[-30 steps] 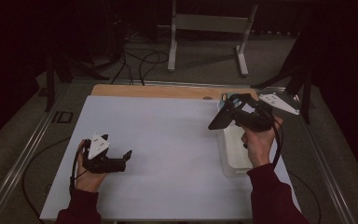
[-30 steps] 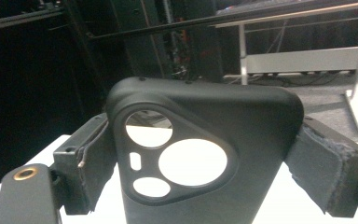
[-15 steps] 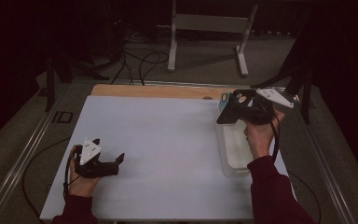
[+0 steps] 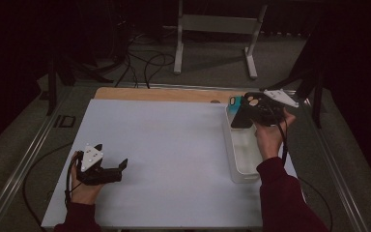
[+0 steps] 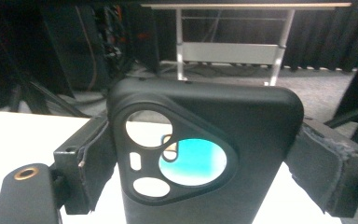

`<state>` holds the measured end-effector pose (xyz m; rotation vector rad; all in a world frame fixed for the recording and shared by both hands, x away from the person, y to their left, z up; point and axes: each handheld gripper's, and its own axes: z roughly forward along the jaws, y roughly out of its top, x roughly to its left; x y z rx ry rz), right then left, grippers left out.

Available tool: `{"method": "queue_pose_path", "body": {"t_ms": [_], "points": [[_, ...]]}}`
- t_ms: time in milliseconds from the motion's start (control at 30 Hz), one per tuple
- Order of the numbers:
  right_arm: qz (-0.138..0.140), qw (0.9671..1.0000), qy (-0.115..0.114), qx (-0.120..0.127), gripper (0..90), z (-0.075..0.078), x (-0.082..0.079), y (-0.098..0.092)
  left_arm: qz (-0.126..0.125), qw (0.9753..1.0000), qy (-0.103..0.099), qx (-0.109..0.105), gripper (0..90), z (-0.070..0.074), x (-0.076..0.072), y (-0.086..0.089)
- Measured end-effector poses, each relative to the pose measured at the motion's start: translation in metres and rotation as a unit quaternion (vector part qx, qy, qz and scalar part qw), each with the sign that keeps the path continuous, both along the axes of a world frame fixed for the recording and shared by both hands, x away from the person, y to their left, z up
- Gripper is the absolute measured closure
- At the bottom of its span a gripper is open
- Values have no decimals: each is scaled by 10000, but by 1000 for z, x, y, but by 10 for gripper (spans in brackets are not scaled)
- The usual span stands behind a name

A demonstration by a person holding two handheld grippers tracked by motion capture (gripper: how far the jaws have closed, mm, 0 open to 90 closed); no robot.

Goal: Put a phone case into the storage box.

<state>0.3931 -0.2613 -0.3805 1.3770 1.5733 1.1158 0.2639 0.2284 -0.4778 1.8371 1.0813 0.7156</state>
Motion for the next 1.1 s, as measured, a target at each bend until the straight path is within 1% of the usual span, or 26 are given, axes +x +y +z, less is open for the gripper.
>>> {"method": "queue_pose_path", "body": {"t_ms": [100,233,300,367,467,567,600,700,767,833,900,1000,1100], "points": [[-30,9998,146,-91,142,-7,7,1,7,10000,6,-21,0,0,0,0],[-27,9994,327,-102,141,-16,16,3,11,10000,4,-50,0,0,0,1],[-48,9989,421,-183,140,-20,20,5,6,10000,9,-50,0,0,0,1],[-58,9988,451,-201,139,-23,22,6,0,10000,13,-52,0,0,0,1],[-78,9973,664,-300,137,-33,31,10,1,10000,5,-82,0,0,0,2],[-115,9958,815,-399,136,-41,39,13,-11,10000,3,-97,0,0,0,2],[-108,9955,852,-398,136,-43,42,14,-12,9999,4,-108,0,0,0,2],[-101,9951,900,-406,135,-46,46,15,-21,9999,5,-124,0,0,0,2],[-134,9939,994,-465,133,-50,52,18,-24,9999,3,-133,0,0,0,2],[-134,9939,994,-465,133,-50,52,18,-28,9999,2,-137,0,0,0,2],[-145,9932,1044,-500,131,-53,57,20,-17,9998,-4,-179,0,0,-1,3],[-172,9928,1055,-534,130,-55,60,20,-28,9998,1,-184,0,0,-1,2],[-221,9930,1055,-484,126,-56,65,19,-53,9998,13,-176,0,0,-1,1]]}}
